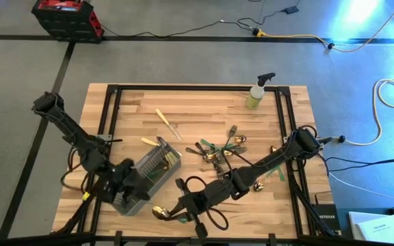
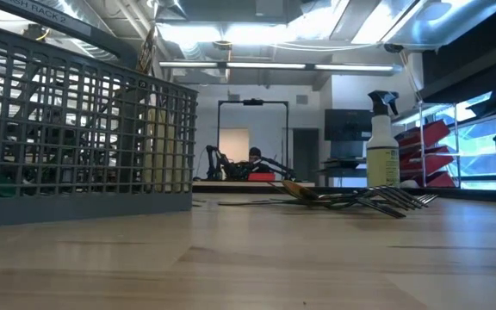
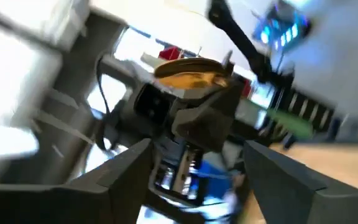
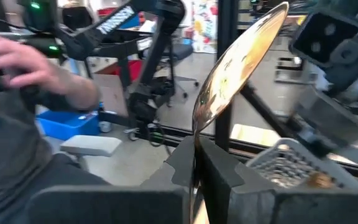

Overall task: Sort silverware
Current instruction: Put the spoon into the silverware tray

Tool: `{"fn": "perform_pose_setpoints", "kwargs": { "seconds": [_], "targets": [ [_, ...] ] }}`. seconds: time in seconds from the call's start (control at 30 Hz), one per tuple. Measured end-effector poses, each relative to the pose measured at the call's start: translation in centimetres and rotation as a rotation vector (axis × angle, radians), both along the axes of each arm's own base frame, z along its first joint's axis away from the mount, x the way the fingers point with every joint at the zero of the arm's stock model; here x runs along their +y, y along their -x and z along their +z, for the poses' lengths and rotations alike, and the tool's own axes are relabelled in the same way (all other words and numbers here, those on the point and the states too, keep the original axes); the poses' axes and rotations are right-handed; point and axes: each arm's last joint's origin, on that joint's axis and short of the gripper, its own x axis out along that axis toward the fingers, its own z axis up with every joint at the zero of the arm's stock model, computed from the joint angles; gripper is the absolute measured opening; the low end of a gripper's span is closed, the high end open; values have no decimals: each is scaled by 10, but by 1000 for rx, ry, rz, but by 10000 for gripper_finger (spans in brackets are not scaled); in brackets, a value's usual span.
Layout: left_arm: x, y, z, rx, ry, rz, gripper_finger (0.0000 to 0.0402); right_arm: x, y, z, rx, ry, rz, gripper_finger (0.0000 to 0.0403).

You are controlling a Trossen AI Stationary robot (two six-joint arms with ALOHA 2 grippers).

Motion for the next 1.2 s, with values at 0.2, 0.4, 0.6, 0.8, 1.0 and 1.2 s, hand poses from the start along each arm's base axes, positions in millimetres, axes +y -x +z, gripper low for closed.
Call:
{"fn": "perform_pose_setpoints", "kwargs": {
  "seconds": [0.2,0.4,0.6,0.8,1.0,1.2],
  "targets": [
    [-6,-8,12,-115,-204,94,251,-3,-4,-5,48,-61,47,0],
    [-24,-27,17,-157,-434,122,251,-8,-9,-9,78,-97,43,0],
    [-39,-43,12,-181,-610,150,251,-8,-9,-10,106,-119,69,0],
    [-44,-41,16,-212,-641,143,251,-9,-9,-14,156,-126,56,0],
    [-50,-35,16,-222,-640,114,251,-10,-8,-19,217,-123,47,0],
    [-50,-35,15,-212,-631,115,250,-10,-8,-19,226,-136,44,0]
  ]
}}
